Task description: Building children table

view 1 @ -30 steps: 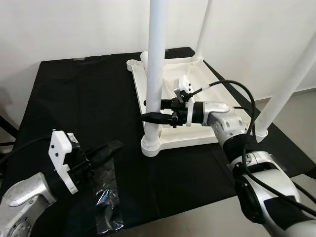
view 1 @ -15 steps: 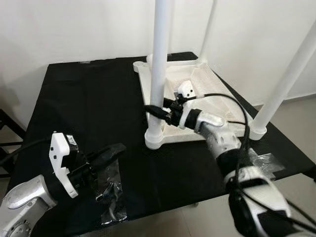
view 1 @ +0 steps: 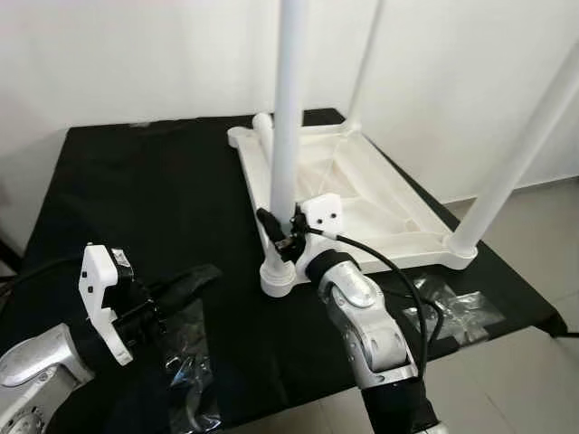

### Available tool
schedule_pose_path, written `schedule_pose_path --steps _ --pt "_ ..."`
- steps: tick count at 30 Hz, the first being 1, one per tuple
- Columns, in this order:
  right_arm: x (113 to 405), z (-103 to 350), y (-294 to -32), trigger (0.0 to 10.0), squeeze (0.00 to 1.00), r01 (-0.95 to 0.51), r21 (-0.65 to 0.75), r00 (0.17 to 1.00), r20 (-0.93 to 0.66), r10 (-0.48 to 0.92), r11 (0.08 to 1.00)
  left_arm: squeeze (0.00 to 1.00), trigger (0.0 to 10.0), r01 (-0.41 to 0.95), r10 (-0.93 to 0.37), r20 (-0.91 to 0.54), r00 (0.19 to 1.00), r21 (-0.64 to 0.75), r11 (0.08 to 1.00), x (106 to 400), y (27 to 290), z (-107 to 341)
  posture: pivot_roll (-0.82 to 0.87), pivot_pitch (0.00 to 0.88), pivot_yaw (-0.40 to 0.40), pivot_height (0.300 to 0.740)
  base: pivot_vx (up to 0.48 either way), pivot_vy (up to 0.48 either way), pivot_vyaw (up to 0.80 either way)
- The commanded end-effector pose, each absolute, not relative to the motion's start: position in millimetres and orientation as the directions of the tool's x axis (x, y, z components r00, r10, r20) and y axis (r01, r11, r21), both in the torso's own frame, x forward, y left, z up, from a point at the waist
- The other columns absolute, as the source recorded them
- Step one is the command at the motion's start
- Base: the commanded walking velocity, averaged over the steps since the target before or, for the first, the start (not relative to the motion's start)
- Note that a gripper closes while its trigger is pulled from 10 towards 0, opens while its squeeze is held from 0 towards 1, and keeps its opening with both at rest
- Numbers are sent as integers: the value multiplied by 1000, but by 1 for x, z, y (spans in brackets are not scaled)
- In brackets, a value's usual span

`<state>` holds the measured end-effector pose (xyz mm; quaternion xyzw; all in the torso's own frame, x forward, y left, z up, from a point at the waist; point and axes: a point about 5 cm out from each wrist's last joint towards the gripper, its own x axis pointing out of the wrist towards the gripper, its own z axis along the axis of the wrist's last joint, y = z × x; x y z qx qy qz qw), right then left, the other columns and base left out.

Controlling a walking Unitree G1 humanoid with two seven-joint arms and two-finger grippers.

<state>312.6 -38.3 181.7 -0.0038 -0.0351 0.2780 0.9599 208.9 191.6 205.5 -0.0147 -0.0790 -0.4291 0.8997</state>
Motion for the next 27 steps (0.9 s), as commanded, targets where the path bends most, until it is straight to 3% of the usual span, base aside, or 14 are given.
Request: schedule_pose_path --steps 1,4,5,6,7,8,9,10,11,15,18,24,25,27 --pt "313 166 -27 10000 1000 -602 61 796 -30 604 796 0 10000 773 -770 146 621 49 633 209 191 204 52 99 -56 740 0 0 0" --pt "311 185 -26 10000 1000 -640 79 768 31 640 764 0 10000 774 -771 147 620 48 632 209 190 204 43 95 -58 740 0 0 0" --pt "310 194 -26 10000 1000 -678 91 735 67 674 730 0 10000 774 -771 148 619 47 631 209 190 203 41 93 -59 740 0 0 0" --pt "309 205 -26 10000 1000 -770 90 637 107 763 631 0 10000 775 -771 148 619 46 630 209 189 203 42 89 -56 740 0 0 0" --pt "309 205 -26 10000 1000 -770 90 637 107 763 631 0 10000 775 -771 148 619 46 630 209 189 203 42 89 -56 740 0 0 0" --pt "308 214 -28 10000 529 -841 59 540 138 830 538 0 10000 775 -772 149 619 46 630 210 189 203 45 86 -54 740 0 0 0" --pt "307 219 -29 10000 529 -878 35 478 149 866 478 0 10000 775 -771 149 619 45 630 210 189 203 45 85 -53 740 0 0 0" --pt "311 222 -37 10000 0 -917 -40 389 132 912 397 0 10000 775 -771 148 619 46 630 210 189 202 52 84 -54 740 0 0 0" --pt "311 222 -37 10000 0 -917 -40 389 132 912 397 0 10000 775 -771 148 619 46 630 210 189 202 52 84 -54 740 0 0 0" --pt "325 225 -56 10000 0 -956 -145 253 42 967 256 0 10000 774 -771 144 620 47 631 211 189 201 52 81 -50 740 0 0 0" --pt "352 232 -72 10000 0 -968 -127 218 -4 976 216 0 10000 774 -772 139 621 49 631 212 189 200 62 76 -50 740 0 0 0" --pt "357 233 -75 10000 0 -981 -100 171 -29 985 167 0 10000 773 -771 135 622 50 632 212 189 200 66 74 -48 740 0 0 0" --pt "360 233 -76 3922 0 -983 -80 167 -26 986 164 0 10000 773 -771 134 623 50 633 213 189 199 66 75 -47 740 0 0 0" --pt "360 233 -76 3922 0 -983 -80 167 -26 986 164 0 10000 773 -771 134 623 50 633 213 189 199 66 75 -47 740 0 0 0"
